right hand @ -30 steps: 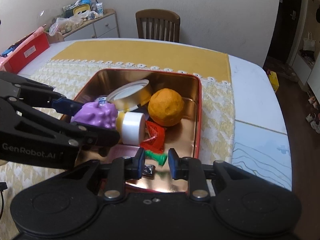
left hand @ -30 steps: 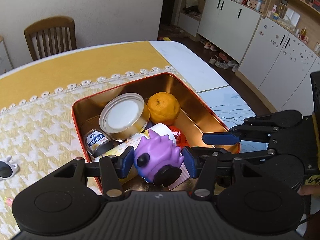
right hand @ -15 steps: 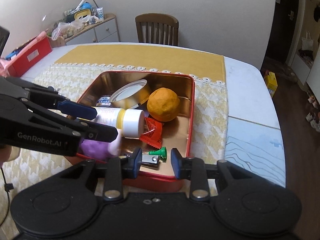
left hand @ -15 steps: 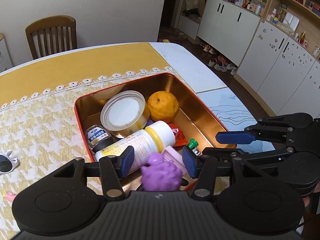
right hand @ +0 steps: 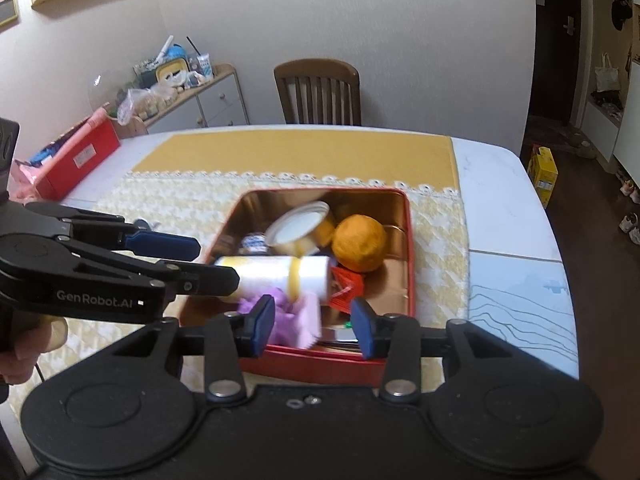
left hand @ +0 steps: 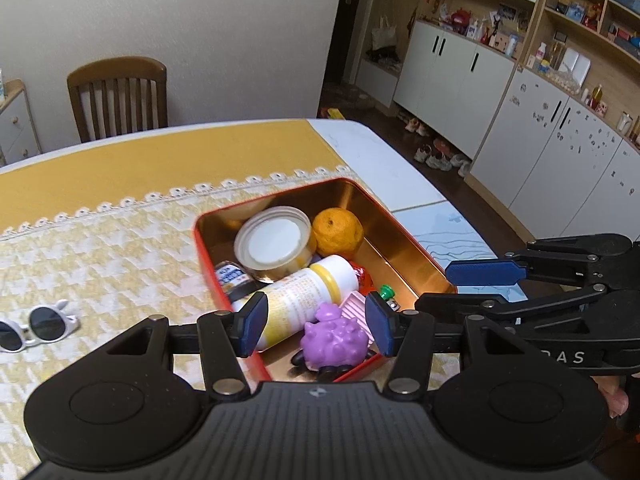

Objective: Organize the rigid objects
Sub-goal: 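Withdraw both open tools from the tin toward the sunglasses and lip balm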

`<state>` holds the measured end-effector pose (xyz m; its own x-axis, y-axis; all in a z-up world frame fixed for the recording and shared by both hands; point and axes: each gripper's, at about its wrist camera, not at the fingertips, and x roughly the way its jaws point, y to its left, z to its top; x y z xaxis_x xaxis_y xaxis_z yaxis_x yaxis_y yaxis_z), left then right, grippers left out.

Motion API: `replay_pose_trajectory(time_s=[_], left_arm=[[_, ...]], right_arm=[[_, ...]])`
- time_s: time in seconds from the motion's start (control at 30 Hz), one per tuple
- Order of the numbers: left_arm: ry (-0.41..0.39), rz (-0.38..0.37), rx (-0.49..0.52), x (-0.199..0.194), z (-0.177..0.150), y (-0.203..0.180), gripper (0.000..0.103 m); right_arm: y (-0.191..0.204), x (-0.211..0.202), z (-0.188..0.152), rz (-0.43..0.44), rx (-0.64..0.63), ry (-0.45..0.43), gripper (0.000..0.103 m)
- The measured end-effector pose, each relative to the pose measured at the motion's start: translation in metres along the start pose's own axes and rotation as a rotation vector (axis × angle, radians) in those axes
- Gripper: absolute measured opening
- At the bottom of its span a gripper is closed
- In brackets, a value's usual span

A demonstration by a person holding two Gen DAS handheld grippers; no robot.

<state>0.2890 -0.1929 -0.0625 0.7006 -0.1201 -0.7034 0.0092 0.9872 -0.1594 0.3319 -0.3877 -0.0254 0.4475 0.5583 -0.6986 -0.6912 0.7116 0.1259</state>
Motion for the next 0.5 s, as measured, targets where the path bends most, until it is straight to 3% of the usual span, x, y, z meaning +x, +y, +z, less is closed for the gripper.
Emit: replay_pose_trajectory(time_s=[0.17,0.5], left_arm=[[-0.035,0.002,-0.009,-0.021,-0.004,0.013,0.061],[-0.09,0.03,-0.011,-0.053,-0.012,0.052,0.062]], right_arm=[[0.02,-0.006,0.004,0.012,-0.002,-0.016,0.051],[0.067,-0.003,0.013,0.039,-0.029,-0.035,0.069]])
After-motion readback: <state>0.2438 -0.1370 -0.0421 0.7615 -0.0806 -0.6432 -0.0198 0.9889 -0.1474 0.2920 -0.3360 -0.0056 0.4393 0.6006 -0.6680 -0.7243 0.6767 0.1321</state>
